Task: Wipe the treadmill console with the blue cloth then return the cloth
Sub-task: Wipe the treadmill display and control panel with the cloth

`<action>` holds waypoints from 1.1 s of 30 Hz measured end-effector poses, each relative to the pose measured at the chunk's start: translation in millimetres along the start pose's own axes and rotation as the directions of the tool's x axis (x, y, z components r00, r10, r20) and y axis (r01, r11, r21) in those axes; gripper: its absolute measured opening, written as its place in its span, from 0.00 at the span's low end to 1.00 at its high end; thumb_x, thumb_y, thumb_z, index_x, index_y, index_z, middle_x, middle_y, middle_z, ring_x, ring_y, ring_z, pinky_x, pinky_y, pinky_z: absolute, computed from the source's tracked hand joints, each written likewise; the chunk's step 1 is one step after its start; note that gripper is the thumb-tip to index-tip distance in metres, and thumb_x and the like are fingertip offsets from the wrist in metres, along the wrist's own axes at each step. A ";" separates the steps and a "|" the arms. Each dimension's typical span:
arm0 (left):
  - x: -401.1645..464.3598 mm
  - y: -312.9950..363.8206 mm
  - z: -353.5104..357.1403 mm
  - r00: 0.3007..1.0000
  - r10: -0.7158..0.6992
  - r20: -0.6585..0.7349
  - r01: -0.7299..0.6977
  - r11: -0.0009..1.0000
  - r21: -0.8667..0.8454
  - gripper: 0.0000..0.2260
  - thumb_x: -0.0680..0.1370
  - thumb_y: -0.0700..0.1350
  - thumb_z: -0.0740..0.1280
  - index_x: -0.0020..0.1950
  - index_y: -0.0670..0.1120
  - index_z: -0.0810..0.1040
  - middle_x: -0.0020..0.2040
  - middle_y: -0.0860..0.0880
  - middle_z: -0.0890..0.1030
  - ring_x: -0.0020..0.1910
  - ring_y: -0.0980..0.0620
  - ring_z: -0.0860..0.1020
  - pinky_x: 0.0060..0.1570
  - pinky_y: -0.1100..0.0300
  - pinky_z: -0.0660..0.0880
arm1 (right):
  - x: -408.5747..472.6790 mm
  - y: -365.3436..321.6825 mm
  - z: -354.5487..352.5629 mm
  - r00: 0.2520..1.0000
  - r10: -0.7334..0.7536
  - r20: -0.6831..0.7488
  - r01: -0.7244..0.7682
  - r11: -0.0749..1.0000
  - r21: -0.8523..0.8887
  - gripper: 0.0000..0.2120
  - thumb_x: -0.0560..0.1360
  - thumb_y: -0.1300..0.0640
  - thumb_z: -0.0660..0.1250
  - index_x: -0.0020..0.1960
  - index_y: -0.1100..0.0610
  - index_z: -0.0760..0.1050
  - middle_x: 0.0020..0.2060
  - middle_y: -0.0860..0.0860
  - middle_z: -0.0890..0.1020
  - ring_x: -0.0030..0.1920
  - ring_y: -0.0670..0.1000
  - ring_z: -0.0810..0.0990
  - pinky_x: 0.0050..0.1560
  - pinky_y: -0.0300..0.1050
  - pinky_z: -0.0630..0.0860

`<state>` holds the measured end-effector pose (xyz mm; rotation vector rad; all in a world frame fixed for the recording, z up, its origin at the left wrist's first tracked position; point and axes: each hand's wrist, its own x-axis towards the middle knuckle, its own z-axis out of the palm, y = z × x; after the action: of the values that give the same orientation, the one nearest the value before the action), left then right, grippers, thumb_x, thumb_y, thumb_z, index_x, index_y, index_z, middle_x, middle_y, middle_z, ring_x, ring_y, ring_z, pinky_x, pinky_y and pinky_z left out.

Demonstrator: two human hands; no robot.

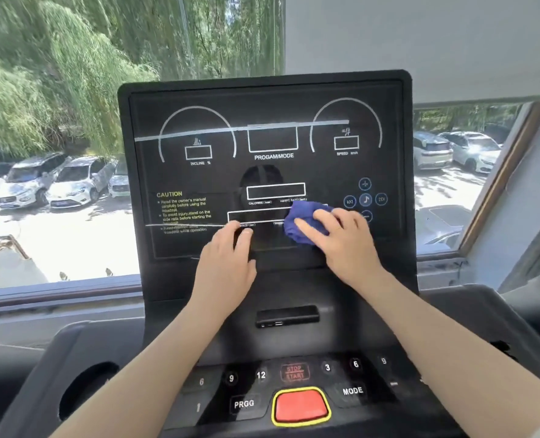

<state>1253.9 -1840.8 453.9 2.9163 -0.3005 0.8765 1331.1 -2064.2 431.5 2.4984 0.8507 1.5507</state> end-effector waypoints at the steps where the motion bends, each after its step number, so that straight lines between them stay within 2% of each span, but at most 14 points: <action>1: 5.7 -2.8 -0.3 1.000 -0.012 0.004 0.012 0.999 0.032 0.27 0.64 0.42 0.76 0.60 0.37 0.74 0.60 0.35 0.74 0.53 0.37 0.77 0.47 0.47 0.77 | 3.5 18.2 -1.1 0.993 0.115 -0.023 -0.116 0.993 -0.024 0.27 0.66 0.67 0.55 0.62 0.51 0.75 0.53 0.55 0.75 0.47 0.59 0.73 0.43 0.51 0.69; 4: 19.5 -9.8 -2.3 1.000 -0.009 0.016 0.007 0.989 0.147 0.39 0.63 0.50 0.78 0.67 0.36 0.67 0.69 0.33 0.66 0.65 0.35 0.70 0.59 0.45 0.71 | 21.7 33.7 -0.6 0.866 0.498 -0.048 -0.495 0.866 0.061 0.30 0.63 0.67 0.52 0.61 0.56 0.78 0.52 0.61 0.78 0.49 0.62 0.73 0.38 0.51 0.71; 6: 23.3 -12.9 0.0 0.999 -0.023 0.032 0.016 0.981 0.196 0.44 0.60 0.53 0.79 0.68 0.36 0.66 0.69 0.33 0.65 0.66 0.35 0.68 0.60 0.44 0.70 | 33.4 3.8 4.0 0.823 0.564 -0.069 -0.557 0.825 0.098 0.29 0.64 0.65 0.51 0.60 0.57 0.78 0.53 0.60 0.77 0.50 0.60 0.70 0.38 0.49 0.71; 10: 25.9 -14.7 6.1 1.000 -0.013 0.012 0.010 0.964 0.267 0.48 0.54 0.56 0.80 0.67 0.37 0.68 0.69 0.34 0.66 0.66 0.35 0.69 0.61 0.44 0.69 | 27.8 -53.7 16.8 0.978 0.206 -0.038 -0.203 0.977 0.063 0.27 0.66 0.64 0.55 0.62 0.53 0.77 0.58 0.53 0.69 0.52 0.58 0.69 0.39 0.48 0.65; 13: 29.3 -15.0 8.7 0.999 0.038 -0.037 -0.026 0.958 0.286 0.47 0.52 0.57 0.80 0.66 0.40 0.70 0.69 0.34 0.66 0.67 0.35 0.68 0.63 0.43 0.67 | 26.6 -20.2 17.2 0.998 -0.002 -0.062 -0.001 0.999 -0.037 0.28 0.67 0.66 0.56 0.63 0.49 0.74 0.59 0.52 0.70 0.52 0.57 0.70 0.42 0.49 0.63; 16: 31.3 -19.0 10.8 0.996 0.070 -0.050 -0.052 0.955 0.292 0.45 0.53 0.59 0.79 0.66 0.42 0.72 0.68 0.35 0.68 0.66 0.36 0.69 0.62 0.42 0.67 | 40.4 23.1 13.2 0.966 0.234 -0.114 -0.243 0.967 -0.079 0.29 0.66 0.66 0.60 0.63 0.47 0.73 0.57 0.53 0.75 0.50 0.58 0.70 0.45 0.52 0.66; 18: 30.9 -21.5 12.3 0.996 0.072 -0.045 -0.056 0.953 0.297 0.44 0.54 0.60 0.78 0.66 0.42 0.72 0.67 0.36 0.70 0.64 0.37 0.71 0.61 0.43 0.69 | 57.6 31.0 11.0 0.864 0.497 -0.086 -0.497 0.868 0.028 0.31 0.64 0.68 0.60 0.64 0.49 0.74 0.57 0.57 0.76 0.50 0.62 0.71 0.44 0.55 0.69; 20: 30.9 -22.2 12.8 0.997 0.072 -0.041 -0.058 0.956 0.287 0.45 0.54 0.60 0.78 0.66 0.42 0.72 0.66 0.37 0.71 0.64 0.38 0.72 0.60 0.43 0.69 | 72.5 11.9 9.5 0.798 0.599 -0.067 -0.595 0.801 0.072 0.30 0.65 0.68 0.56 0.64 0.52 0.74 0.57 0.59 0.76 0.49 0.65 0.72 0.41 0.56 0.71; 22: 32.3 -22.5 12.5 0.996 0.074 -0.048 -0.058 0.960 0.274 0.45 0.52 0.59 0.79 0.65 0.41 0.73 0.66 0.36 0.72 0.63 0.38 0.73 0.60 0.43 0.70 | 78.3 -19.1 13.1 0.872 0.483 -0.073 -0.482 0.875 0.039 0.28 0.66 0.65 0.53 0.64 0.53 0.74 0.56 0.58 0.75 0.48 0.62 0.70 0.37 0.52 0.71; 24: 33.8 -22.7 11.0 0.995 0.082 -0.054 -0.065 0.960 0.274 0.45 0.51 0.58 0.79 0.64 0.41 0.74 0.65 0.36 0.73 0.62 0.38 0.74 0.59 0.42 0.70 | 75.6 -46.9 19.1 0.963 0.263 -0.053 -0.261 0.965 0.034 0.26 0.68 0.64 0.54 0.64 0.53 0.75 0.57 0.55 0.70 0.48 0.60 0.67 0.37 0.50 0.70; 27: 32.3 -26.2 11.3 0.992 0.104 -0.065 -0.083 0.958 0.276 0.45 0.52 0.59 0.79 0.64 0.41 0.74 0.65 0.36 0.72 0.62 0.37 0.73 0.59 0.42 0.70 | 74.8 -41.3 22.8 0.997 0.069 -0.037 -0.069 0.998 0.004 0.27 0.68 0.64 0.54 0.63 0.51 0.75 0.58 0.53 0.67 0.49 0.59 0.67 0.37 0.49 0.69; 28: 32.1 -27.7 11.6 0.991 0.112 -0.068 -0.089 0.955 0.281 0.45 0.53 0.60 0.78 0.65 0.42 0.73 0.66 0.36 0.72 0.63 0.37 0.73 0.60 0.42 0.69 | 76.9 -30.9 20.4 0.995 0.089 -0.045 -0.090 0.996 -0.013 0.28 0.66 0.65 0.55 0.63 0.50 0.75 0.58 0.53 0.68 0.49 0.58 0.67 0.37 0.49 0.69; 30: 31.9 -31.1 12.2 0.989 0.130 -0.072 -0.103 0.951 0.292 0.44 0.56 0.62 0.77 0.66 0.43 0.71 0.67 0.37 0.71 0.64 0.37 0.71 0.62 0.42 0.67 | 85.4 -11.9 12.1 0.956 0.289 -0.046 -0.289 0.957 0.020 0.30 0.64 0.67 0.59 0.64 0.51 0.75 0.57 0.55 0.73 0.49 0.59 0.68 0.37 0.50 0.69; 33: 33.8 -36.7 11.6 0.982 0.165 -0.094 -0.135 0.954 0.267 0.39 0.61 0.63 0.73 0.65 0.44 0.72 0.66 0.38 0.72 0.63 0.36 0.71 0.62 0.41 0.67 | 103.5 -22.5 5.2 0.800 0.600 0.006 -0.595 0.793 0.130 0.31 0.63 0.71 0.63 0.64 0.55 0.75 0.54 0.60 0.76 0.46 0.65 0.73 0.38 0.52 0.70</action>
<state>1295.4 -1812.0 462.1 3.0945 -0.4351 1.1861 1360.8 -1993.0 504.4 3.0335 0.1350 1.7378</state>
